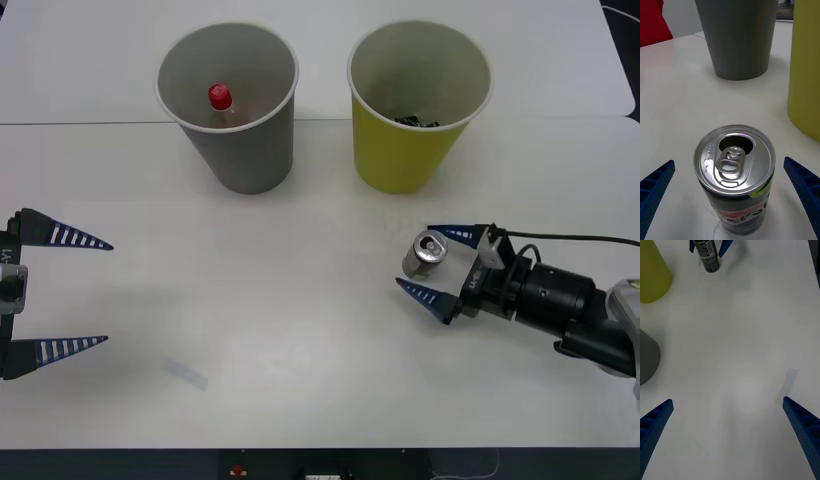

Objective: Put the can into the green bin and the plastic bottle into the gray bin

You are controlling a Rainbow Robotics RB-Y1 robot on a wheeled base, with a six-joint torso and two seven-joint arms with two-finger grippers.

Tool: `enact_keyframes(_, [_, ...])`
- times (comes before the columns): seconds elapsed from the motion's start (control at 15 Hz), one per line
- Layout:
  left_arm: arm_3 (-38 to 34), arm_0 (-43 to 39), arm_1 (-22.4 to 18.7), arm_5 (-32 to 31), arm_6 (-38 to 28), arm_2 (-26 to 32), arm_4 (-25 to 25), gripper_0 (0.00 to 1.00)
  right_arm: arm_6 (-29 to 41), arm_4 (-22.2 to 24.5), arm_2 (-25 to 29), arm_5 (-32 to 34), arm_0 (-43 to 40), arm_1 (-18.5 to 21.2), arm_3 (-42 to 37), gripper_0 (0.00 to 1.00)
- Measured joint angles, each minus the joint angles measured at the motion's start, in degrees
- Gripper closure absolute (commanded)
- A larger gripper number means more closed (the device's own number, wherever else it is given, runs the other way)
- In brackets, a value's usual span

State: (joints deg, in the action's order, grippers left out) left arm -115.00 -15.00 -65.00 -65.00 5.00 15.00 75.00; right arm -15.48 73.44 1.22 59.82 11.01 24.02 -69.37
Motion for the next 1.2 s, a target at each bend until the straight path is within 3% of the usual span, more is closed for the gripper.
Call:
enact_keyframes(0.13, [0.0, 0.0, 0.0, 0.0, 0.0, 0.0, 0.0, 0.0, 0.0, 0.1, 0.0, -0.2, 0.1, -0.4, 0.0, 0.0])
enact_keyframes(0.2, [0.0, 0.0, 0.0, 0.0, 0.0, 0.0, 0.0, 0.0, -0.1, 0.1, -0.1, -0.2, 0.1, -0.5, 0.0, 0.05])
enact_keyframes(0.27, [0.0, 0.0, 0.0, 0.0, 0.0, 0.0, 0.0, 0.0, -0.2, 0.2, -0.1, -0.2, 0.1, -0.5, 0.0, 0.79])
enact_keyframes(0.33, [0.0, 0.0, 0.0, 0.0, 0.0, 0.0, 0.0, 0.0, -0.1, 0.4, -0.1, -0.3, 0.1, -0.5, 0.0, 1.0])
enact_keyframes(1.2, [0.0, 0.0, 0.0, 0.0, 0.0, 0.0, 0.0, 0.0, 0.7, 0.7, -0.1, 2.1, 0.4, 0.2, -0.5, 1.0])
